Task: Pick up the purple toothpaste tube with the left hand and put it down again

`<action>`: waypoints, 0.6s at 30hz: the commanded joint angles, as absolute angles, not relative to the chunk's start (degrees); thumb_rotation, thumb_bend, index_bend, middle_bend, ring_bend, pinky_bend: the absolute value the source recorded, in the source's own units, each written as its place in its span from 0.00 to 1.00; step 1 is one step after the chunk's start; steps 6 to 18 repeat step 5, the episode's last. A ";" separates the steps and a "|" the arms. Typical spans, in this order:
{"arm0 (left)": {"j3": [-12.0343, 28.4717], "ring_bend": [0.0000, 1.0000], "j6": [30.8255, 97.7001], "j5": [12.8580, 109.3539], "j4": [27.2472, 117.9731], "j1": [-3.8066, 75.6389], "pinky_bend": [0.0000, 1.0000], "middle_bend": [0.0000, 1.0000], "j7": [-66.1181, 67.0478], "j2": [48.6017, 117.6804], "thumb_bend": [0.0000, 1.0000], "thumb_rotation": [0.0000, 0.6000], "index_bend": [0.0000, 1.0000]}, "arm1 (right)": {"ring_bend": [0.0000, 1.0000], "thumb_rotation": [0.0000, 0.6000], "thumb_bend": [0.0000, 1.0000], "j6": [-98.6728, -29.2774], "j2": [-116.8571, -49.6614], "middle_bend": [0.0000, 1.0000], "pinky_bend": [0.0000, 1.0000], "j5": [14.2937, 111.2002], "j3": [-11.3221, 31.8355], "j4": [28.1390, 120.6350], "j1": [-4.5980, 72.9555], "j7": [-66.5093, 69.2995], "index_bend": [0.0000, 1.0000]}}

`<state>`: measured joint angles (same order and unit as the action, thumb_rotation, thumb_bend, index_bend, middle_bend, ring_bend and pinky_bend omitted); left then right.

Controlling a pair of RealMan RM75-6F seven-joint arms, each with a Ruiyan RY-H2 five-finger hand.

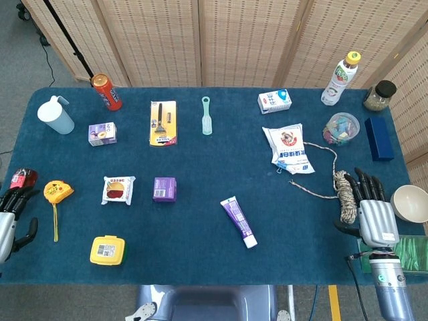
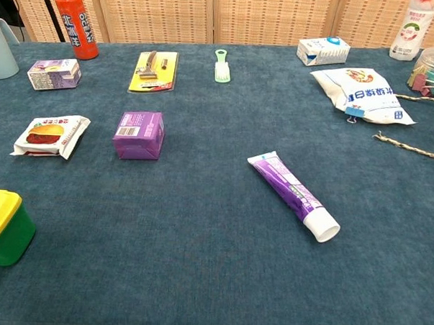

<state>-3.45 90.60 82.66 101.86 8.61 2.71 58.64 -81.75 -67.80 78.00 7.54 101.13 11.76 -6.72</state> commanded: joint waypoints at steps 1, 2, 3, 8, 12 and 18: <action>-3.05 0.12 90.66 82.66 102.32 8.14 0.21 0.19 2.73 58.17 0.50 1.00 0.21 | 0.00 1.00 0.00 -81.79 -67.82 0.00 0.00 78.35 7.46 100.84 11.64 -6.41 0.09; -2.90 0.13 90.59 82.67 102.43 7.95 0.21 0.19 2.67 58.03 0.50 1.00 0.21 | 0.00 1.00 0.00 -81.83 -67.86 0.00 0.00 78.45 7.49 100.72 11.62 -6.37 0.09; -2.85 0.13 90.52 82.73 102.57 7.79 0.21 0.19 2.54 57.93 0.50 1.00 0.21 | 0.00 1.00 0.00 -81.88 -67.93 0.00 0.00 78.59 7.47 100.72 11.57 -6.19 0.09; -2.67 0.13 90.40 82.90 102.59 7.46 0.21 0.19 2.53 57.79 0.50 1.00 0.21 | 0.00 1.00 0.00 -81.88 -68.03 0.00 0.00 78.69 7.49 100.70 11.51 -5.99 0.09; -2.67 0.13 90.40 82.90 102.59 7.46 0.21 0.19 2.53 57.79 0.50 1.00 0.21 | 0.00 1.00 0.00 -81.88 -68.03 0.00 0.00 78.69 7.49 100.70 11.51 -5.99 0.09; -2.67 0.13 90.40 82.90 102.59 7.46 0.21 0.19 2.53 57.79 0.50 1.00 0.21 | 0.00 1.00 0.00 -81.88 -68.03 0.00 0.00 78.69 7.49 100.70 11.51 -5.99 0.09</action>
